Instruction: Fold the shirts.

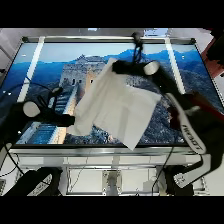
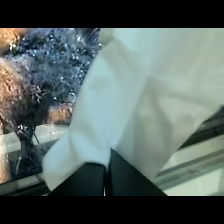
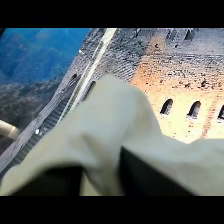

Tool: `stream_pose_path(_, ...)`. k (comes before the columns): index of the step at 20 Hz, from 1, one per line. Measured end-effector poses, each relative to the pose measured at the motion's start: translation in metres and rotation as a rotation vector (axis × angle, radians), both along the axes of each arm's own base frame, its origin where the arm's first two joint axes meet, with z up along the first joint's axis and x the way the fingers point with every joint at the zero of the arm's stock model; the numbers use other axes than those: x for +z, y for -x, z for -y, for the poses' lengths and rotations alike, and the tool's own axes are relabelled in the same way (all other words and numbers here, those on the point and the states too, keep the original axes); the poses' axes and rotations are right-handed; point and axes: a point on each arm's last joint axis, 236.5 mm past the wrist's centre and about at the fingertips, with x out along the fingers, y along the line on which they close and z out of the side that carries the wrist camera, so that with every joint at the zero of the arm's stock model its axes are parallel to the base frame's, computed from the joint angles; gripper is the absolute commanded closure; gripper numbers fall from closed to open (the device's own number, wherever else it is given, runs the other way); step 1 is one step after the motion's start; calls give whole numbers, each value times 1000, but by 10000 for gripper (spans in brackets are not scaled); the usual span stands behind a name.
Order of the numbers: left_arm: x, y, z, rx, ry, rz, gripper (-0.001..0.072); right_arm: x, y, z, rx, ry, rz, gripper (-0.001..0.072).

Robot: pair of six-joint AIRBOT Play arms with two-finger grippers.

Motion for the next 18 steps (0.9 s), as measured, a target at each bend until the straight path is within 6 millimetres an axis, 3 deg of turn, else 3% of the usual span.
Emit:
stream_pose_path(1, -5, -6, -3, 27, -5, 25, 38, -8, -6, -7, -23, -10, 10, 218)
stream_pose_path(2, -6, -15, -5, 53, -10, 61, -10, -12, -12, -10, -43, -18, 21, 218)
stream_pose_path(4, 3, -42, -12, 92, -25, 175, -9, -8, -20, -9, -64, -28, 41, 228)
stream_pose_path(6, 28, -75, -24, 126, -61, 320, -4, 6, -25, 8, -63, -19, 51, 231)
stream_pose_path(8, 61, -104, -38, 162, -99, 451, 0, 25, -25, 38, -53, 13, 52, 242)
stream_pose_path(9, 76, -114, -46, 183, -112, 500, 2, 33, -20, 59, -46, 41, 31, 293)
stream_pose_path(10, 84, -121, -53, 200, -123, 523, 6, 39, -12, 82, -38, 77, -2, 341)
stream_pose_path(11, 87, -125, -61, 220, -133, 526, 9, 41, -1, 104, -30, 125, -39, 340)
stream_pose_path(13, 73, -124, -73, 224, -149, 462, 17, 36, 30, 156, -25, 252, -149, 340)
stream_pose_path(16, 36, -117, -71, 173, -115, 314, 17, 19, 91, 228, -61, 386, -344, 338)
stream_pose_path(18, 12, -115, -66, 151, -83, 235, 16, 0, 138, 261, -102, 412, -474, 338)
